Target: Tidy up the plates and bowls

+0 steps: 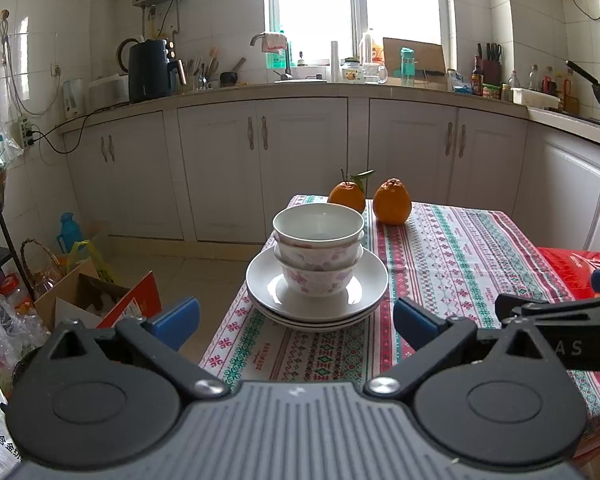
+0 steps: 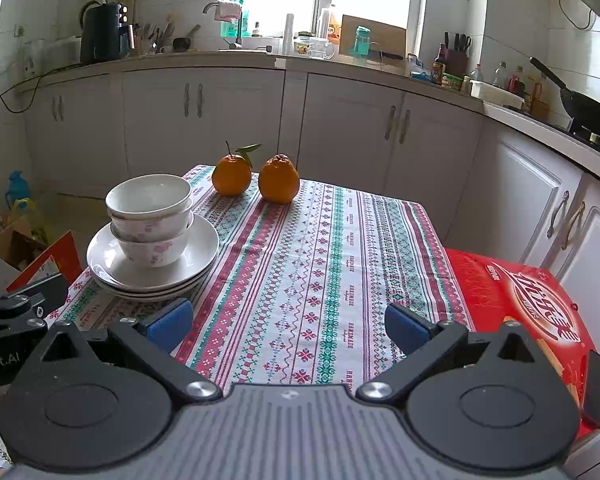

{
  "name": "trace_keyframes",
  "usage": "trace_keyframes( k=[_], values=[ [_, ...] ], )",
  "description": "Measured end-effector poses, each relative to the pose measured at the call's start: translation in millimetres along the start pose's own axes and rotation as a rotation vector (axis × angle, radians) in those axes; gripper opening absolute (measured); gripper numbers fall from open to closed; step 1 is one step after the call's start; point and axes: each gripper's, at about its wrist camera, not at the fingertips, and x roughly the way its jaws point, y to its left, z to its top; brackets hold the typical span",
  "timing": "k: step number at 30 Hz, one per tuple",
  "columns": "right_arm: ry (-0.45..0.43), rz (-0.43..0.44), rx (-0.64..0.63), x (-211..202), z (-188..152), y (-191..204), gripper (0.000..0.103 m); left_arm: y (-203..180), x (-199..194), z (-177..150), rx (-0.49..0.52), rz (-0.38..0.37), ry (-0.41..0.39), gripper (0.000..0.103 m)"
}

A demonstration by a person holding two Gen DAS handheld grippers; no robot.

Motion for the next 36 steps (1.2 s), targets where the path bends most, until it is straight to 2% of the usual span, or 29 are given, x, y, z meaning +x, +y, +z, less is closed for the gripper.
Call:
trace_keyframes(
  k=[36],
  values=[
    [0.005, -0.002, 0.003, 1.1, 0.5, 0.2, 0.103, 0.6, 0.3, -1.5, -0.012, 0.002, 0.016, 0.102]
  ],
)
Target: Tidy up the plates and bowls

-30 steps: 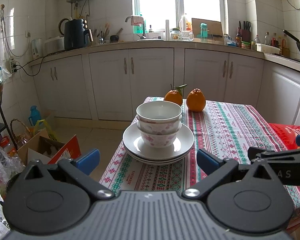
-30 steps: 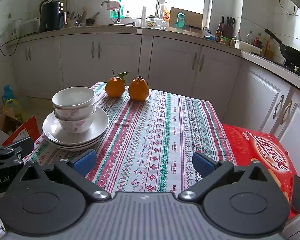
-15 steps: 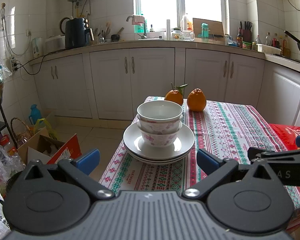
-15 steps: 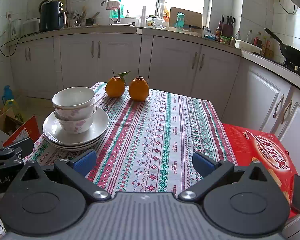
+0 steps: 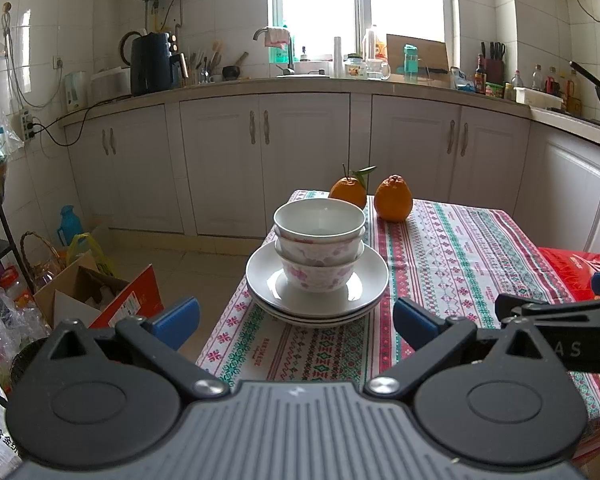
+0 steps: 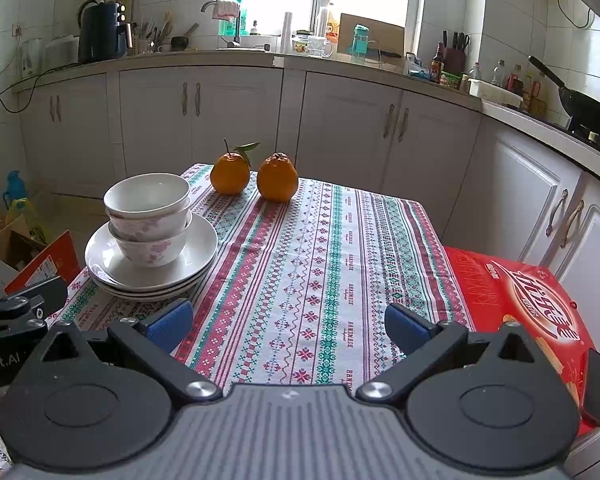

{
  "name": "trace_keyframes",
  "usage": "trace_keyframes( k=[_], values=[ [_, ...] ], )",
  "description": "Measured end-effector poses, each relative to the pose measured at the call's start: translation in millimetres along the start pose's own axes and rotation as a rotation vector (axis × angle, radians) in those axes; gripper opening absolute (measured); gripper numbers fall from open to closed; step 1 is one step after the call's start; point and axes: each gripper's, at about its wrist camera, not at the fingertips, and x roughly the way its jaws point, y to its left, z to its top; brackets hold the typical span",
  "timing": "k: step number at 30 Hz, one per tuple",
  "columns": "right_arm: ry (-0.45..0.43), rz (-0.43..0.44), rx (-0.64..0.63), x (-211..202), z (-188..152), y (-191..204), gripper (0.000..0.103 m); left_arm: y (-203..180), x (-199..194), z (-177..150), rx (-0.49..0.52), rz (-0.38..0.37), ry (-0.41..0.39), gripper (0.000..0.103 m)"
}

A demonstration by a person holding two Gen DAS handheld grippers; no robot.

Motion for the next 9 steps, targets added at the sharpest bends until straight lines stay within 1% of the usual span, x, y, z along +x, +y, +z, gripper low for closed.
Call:
trace_keyframes(
  k=[9],
  values=[
    [0.002, 0.000, 0.000, 0.2, 0.2, -0.4, 0.103, -1.0, 1.9, 0.4, -0.001, 0.000, 0.004, 0.102]
  ],
)
